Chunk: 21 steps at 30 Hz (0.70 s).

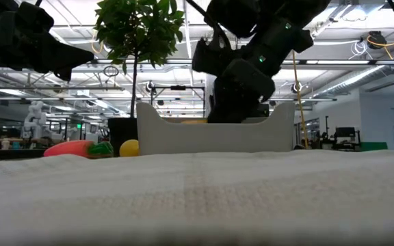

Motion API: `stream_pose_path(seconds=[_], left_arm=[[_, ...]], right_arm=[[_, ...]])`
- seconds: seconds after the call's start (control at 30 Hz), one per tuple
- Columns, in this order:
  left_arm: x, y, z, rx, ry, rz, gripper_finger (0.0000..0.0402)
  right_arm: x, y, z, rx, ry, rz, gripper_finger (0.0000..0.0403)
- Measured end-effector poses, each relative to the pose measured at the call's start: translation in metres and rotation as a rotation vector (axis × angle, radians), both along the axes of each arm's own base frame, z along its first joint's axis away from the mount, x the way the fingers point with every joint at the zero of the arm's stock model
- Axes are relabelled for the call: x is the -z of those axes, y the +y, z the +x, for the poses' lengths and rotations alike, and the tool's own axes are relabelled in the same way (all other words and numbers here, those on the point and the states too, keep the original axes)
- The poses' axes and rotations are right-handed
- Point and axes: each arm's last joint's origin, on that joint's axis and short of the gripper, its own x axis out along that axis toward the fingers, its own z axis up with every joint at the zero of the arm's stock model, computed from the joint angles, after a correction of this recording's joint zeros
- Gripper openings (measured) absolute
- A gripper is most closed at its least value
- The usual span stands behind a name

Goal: Pick and placing Produce into tupperware
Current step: Put the yellow banana into the gray basket

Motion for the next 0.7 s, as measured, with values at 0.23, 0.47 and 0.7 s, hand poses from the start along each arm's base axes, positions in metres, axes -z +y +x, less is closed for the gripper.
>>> stream_pose_path(seconds=[0.23,0.47,0.7], left_arm=[[0.001,0.0,0.0,0.0,0.006,-0.001,0.0026],[0.001,0.0,0.0,0.0,0.01,-0.001,0.0026],[0.001,0.0,0.0,-0.001,0.015,-0.002,0.0026]], right_arm=[[0.01,0.0,0.004,-0.005,0.005,-0.009,0.0141],[0.012,0.001,0.005,-0.018,-0.003,-0.011,0.0141],[0.012,0.005,0.005,-0.054,-0.004,-0.028,0.0141]])
